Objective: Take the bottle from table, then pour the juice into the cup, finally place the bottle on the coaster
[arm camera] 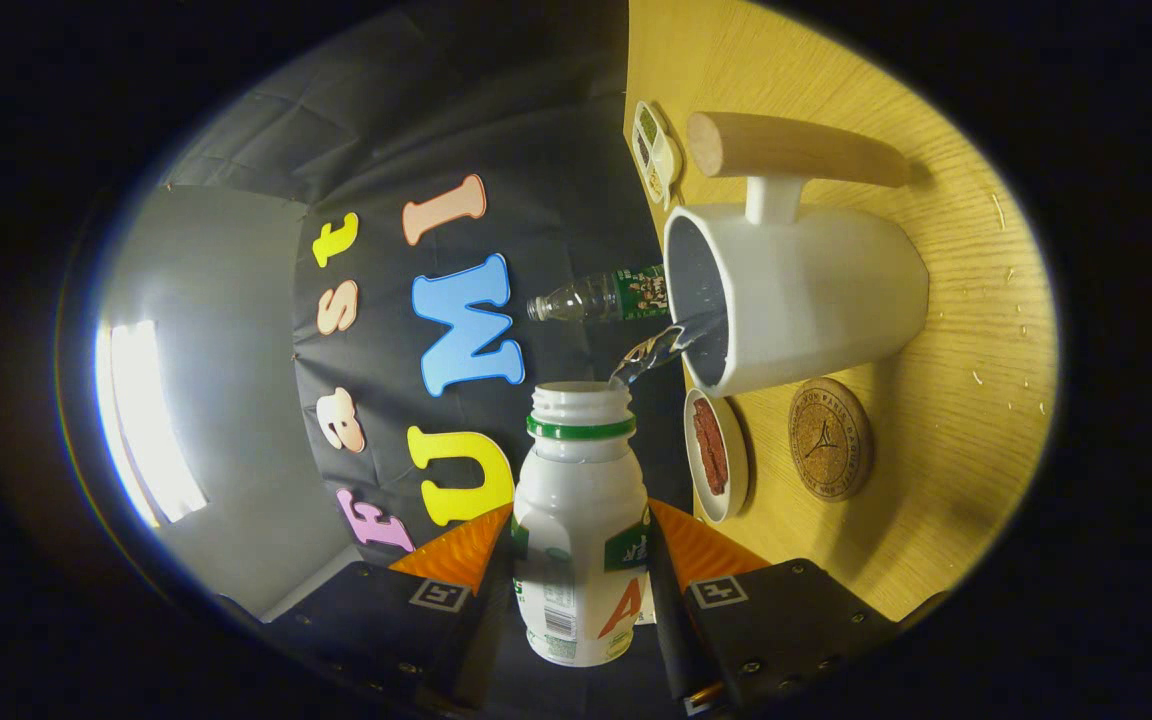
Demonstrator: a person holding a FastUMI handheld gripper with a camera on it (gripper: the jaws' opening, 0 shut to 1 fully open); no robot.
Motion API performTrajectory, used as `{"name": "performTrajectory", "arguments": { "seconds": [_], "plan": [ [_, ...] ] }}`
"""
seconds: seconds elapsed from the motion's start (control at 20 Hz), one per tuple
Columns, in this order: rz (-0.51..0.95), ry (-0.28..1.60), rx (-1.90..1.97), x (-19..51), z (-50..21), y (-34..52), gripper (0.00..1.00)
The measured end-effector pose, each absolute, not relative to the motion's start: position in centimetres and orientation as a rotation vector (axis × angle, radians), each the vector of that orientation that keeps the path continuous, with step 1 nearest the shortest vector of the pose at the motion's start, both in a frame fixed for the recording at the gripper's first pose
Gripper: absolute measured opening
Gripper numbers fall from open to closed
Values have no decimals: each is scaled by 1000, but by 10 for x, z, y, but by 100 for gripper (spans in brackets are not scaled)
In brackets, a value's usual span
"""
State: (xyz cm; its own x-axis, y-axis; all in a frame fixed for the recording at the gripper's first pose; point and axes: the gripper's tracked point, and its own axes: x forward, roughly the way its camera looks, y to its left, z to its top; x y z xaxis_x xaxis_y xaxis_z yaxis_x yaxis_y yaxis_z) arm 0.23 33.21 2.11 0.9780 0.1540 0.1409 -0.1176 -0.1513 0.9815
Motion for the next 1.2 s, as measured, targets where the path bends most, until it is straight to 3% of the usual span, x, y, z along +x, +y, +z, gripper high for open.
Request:
{"name": "performTrajectory", "arguments": {
  "seconds": [1.2],
  "plan": [
    [249, -37, 1806, 1, 22, 322, 65]
  ]
}}
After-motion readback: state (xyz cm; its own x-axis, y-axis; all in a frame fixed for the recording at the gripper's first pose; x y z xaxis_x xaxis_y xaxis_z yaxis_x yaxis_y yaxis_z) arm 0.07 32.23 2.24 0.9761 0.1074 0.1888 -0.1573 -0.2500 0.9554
